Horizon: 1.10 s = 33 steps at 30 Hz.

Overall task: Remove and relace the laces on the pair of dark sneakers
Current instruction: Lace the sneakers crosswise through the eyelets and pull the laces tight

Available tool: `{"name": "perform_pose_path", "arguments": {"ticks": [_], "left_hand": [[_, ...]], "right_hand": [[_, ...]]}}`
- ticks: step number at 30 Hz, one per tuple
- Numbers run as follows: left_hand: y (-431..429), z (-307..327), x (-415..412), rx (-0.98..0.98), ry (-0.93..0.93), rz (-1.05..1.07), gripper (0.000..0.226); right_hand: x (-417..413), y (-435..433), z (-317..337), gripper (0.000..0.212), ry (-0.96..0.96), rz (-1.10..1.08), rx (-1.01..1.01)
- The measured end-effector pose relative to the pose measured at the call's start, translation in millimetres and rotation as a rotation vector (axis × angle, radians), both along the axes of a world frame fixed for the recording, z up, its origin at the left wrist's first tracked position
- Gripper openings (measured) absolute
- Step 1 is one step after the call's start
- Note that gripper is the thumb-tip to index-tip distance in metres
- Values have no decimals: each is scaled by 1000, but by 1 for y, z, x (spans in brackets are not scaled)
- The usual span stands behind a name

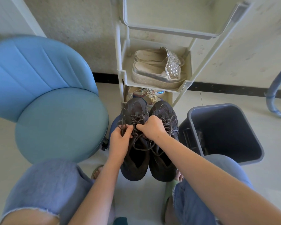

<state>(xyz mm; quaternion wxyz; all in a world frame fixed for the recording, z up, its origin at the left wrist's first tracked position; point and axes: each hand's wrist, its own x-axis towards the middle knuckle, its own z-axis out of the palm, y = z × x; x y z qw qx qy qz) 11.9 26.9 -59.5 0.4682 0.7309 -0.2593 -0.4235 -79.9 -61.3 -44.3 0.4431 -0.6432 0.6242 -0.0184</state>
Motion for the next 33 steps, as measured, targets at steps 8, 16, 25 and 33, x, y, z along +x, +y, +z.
{"name": "perform_pose_path", "arguments": {"ticks": [8, 16, 25, 33], "left_hand": [[-11, 3, 9, 139, -312, -109, 15], [-38, 3, 22, 453, -381, -296, 26], [-6, -6, 5, 34, -100, 22, 16], [-9, -3, 5, 23, -241, -60, 16]], "right_hand": [[0, -8, 8, 28, -109, 344, -238], [4, -14, 1, 32, -52, 565, -186], [9, -15, -1, 33, -14, 555, -212], [11, -12, -8, 38, -23, 424, -216]]}}
